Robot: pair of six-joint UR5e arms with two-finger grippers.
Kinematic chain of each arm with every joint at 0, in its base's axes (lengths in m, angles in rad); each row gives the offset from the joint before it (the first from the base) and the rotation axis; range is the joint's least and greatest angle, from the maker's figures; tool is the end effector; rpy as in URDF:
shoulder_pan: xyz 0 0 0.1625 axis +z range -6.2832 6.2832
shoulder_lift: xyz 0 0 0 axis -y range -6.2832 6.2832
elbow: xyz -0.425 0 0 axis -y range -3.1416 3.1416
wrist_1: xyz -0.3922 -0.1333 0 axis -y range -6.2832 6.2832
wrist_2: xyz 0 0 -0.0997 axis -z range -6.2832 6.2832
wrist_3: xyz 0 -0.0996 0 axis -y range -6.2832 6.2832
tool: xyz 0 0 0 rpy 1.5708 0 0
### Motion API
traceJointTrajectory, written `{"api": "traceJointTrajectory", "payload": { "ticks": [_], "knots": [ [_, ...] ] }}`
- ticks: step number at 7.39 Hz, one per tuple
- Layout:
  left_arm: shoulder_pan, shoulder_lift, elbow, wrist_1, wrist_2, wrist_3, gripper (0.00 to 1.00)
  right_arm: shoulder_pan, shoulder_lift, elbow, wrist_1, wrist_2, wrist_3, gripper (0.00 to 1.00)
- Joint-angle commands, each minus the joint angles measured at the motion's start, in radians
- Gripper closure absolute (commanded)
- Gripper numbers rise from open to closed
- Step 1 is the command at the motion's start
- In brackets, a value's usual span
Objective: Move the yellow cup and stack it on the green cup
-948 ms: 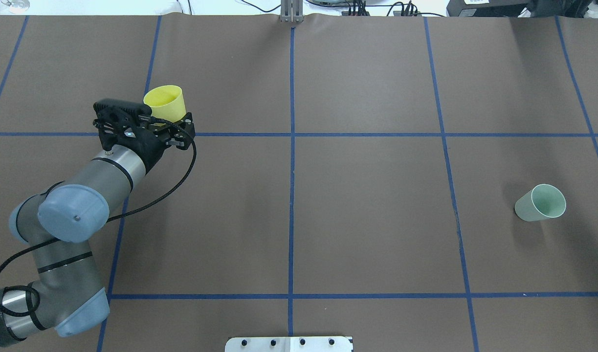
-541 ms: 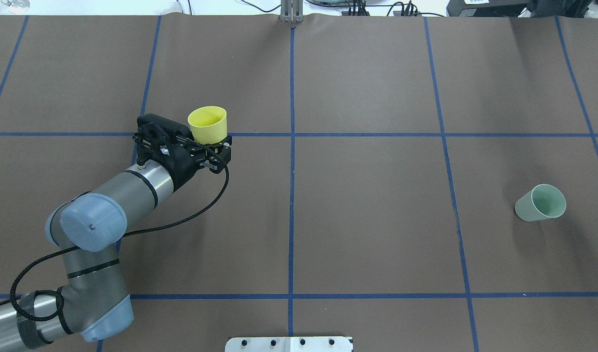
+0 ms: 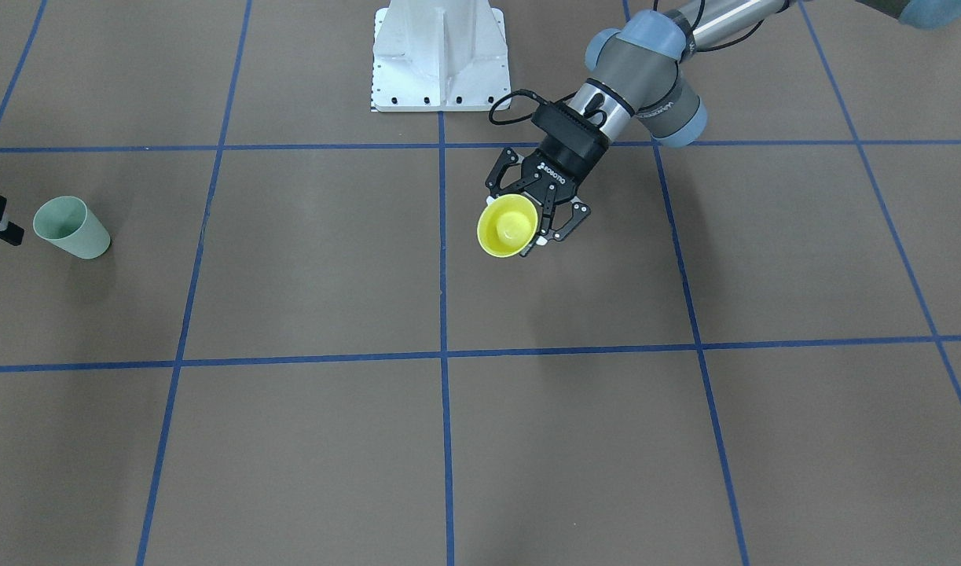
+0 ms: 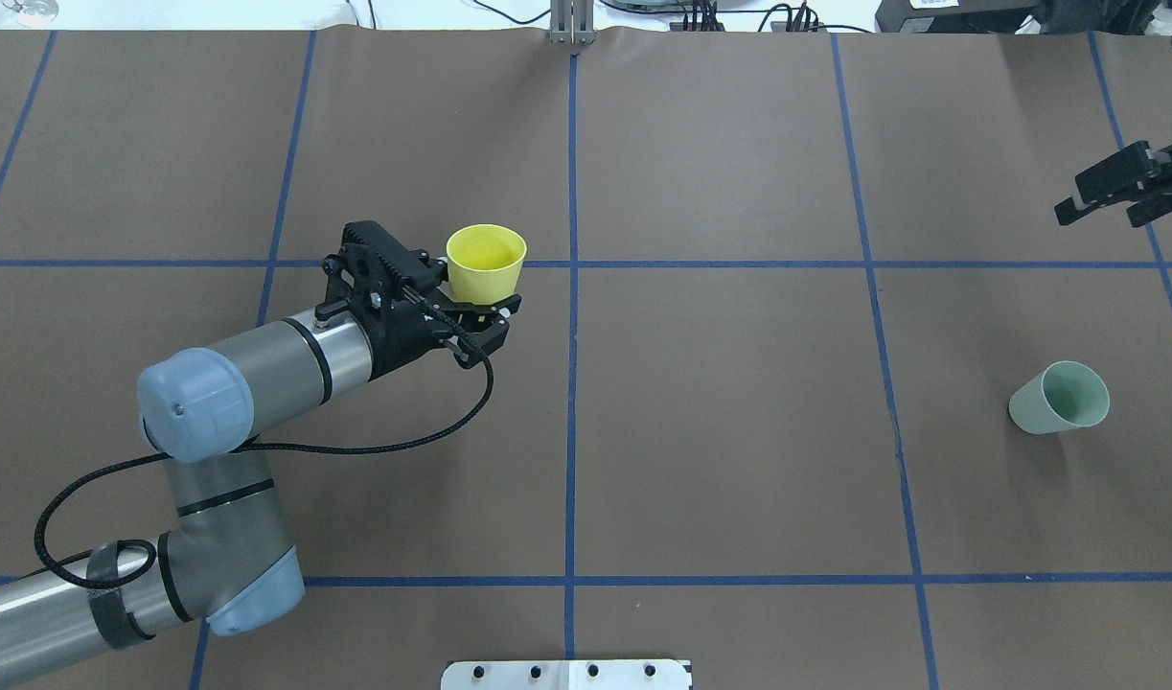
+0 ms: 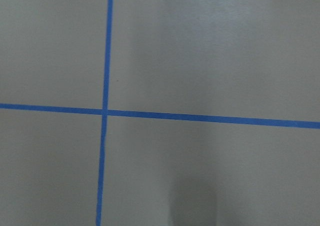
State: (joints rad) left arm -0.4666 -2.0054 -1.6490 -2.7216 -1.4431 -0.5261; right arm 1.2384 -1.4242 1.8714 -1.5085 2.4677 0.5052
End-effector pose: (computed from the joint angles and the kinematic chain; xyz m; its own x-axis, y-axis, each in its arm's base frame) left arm 0.4790 -0.4047 0.2471 0.4422 0.7377 -0.5102 0.3525 0.3801 0.8551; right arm -0.1215 -0.5220 0.4190 0.5452 -0.0941 0.8330 0.0240 0.9950 0.0967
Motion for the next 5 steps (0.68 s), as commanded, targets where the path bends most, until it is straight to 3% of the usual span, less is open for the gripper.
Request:
{"api": "traceJointTrajectory", "payload": {
  "ticks": [1,2,4,5],
  "knots": [
    [-0.030,-0.018,0.002,-0.085,-0.124,0.080,1.00,-0.141,0.120,0.015,0.016,0.001,0.215,0.01],
    [-0.036,-0.012,0.015,-0.128,-0.196,0.175,1.00,-0.202,0.187,0.026,0.016,-0.001,0.319,0.01],
    [-0.027,-0.010,0.062,-0.095,-0.208,0.193,1.00,-0.275,0.258,0.046,0.017,-0.007,0.478,0.01],
    [-0.027,0.055,0.034,-0.163,-0.207,0.195,1.00,-0.295,0.274,0.061,0.017,-0.009,0.530,0.01]
  ]
}}
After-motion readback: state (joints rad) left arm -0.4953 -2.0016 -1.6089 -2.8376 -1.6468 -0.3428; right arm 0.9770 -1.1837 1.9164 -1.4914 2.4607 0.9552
